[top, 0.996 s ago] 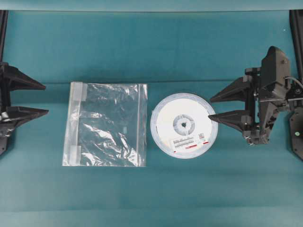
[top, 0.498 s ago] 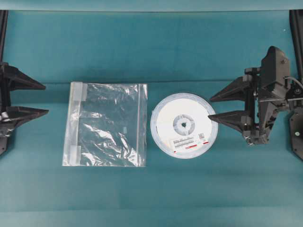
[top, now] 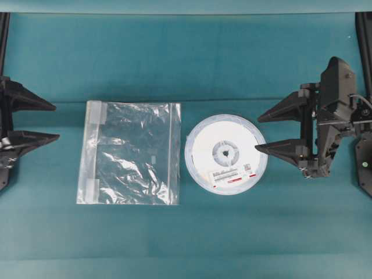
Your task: Take out the reel from the clear zip bag.
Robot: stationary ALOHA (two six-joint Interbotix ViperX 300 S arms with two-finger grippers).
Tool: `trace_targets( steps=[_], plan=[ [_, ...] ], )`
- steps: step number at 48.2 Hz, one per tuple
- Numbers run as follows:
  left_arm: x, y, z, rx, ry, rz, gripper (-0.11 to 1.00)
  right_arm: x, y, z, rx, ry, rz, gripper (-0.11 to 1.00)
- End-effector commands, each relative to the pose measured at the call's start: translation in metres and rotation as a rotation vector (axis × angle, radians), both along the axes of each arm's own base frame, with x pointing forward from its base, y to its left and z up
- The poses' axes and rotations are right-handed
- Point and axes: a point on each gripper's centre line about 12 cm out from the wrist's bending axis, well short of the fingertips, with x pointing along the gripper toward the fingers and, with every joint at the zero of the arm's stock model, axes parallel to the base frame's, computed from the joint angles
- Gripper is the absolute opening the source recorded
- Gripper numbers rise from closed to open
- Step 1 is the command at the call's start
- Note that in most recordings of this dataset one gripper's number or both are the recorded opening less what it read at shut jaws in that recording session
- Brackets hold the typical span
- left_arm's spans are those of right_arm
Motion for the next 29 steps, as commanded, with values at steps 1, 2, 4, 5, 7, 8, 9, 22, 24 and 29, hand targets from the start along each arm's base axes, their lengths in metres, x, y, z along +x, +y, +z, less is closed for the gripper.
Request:
trace_targets(
  steps=[1, 2, 4, 5, 7, 8, 9, 22, 24, 29],
  plan=[
    [0.0025, 0.0003, 0.0080, 0.007, -0.021, -0.002, 0.87, 0.0013, 0.0006, 0.0042, -0.007, -0.015, 0.005, 0.86],
    [0.0026, 0.0003, 0.0086, 0.006, -0.022, -0.002, 0.87, 0.0010, 0.0006, 0.0036, -0.008, -0.013, 0.006, 0.86],
    [0.0025, 0.0006, 0.0090, 0.008, -0.025, -0.001, 0.87, 0.0013, 0.0006, 0.0042, -0.008, -0.015, 0.006, 0.86],
    [0.0026, 0.0006, 0.0092, 0.008, -0.027, -0.001, 0.87, 0.0010, 0.0006, 0.0036, -0.008, -0.013, 0.006, 0.86],
    [0.0024, 0.0003, 0.0103, 0.009, -0.031, -0.002, 0.87, 0.0010, 0.0006, 0.0036, -0.008, -0.013, 0.006, 0.86],
    [0.0023, 0.0003, 0.0106, 0.009, -0.033, -0.002, 0.87, 0.0010, 0.0007, 0.0034, -0.009, -0.012, 0.007, 0.86],
    [0.0021, 0.0005, 0.0108, 0.009, -0.034, -0.001, 0.87, 0.0010, 0.0007, 0.0034, -0.009, -0.012, 0.007, 0.86],
    [0.0018, 0.0002, 0.0116, 0.015, -0.035, -0.005, 0.87, 0.0009, 0.0007, 0.0033, -0.006, -0.010, 0.006, 0.86],
    [0.0016, 0.0004, 0.0110, 0.015, -0.033, -0.003, 0.87, 0.0009, 0.0007, 0.0033, -0.008, -0.010, 0.006, 0.86],
    [0.0016, 0.0002, 0.0108, 0.014, -0.032, -0.005, 0.87, 0.0009, 0.0007, 0.0033, -0.005, -0.010, 0.005, 0.86]
  ],
)
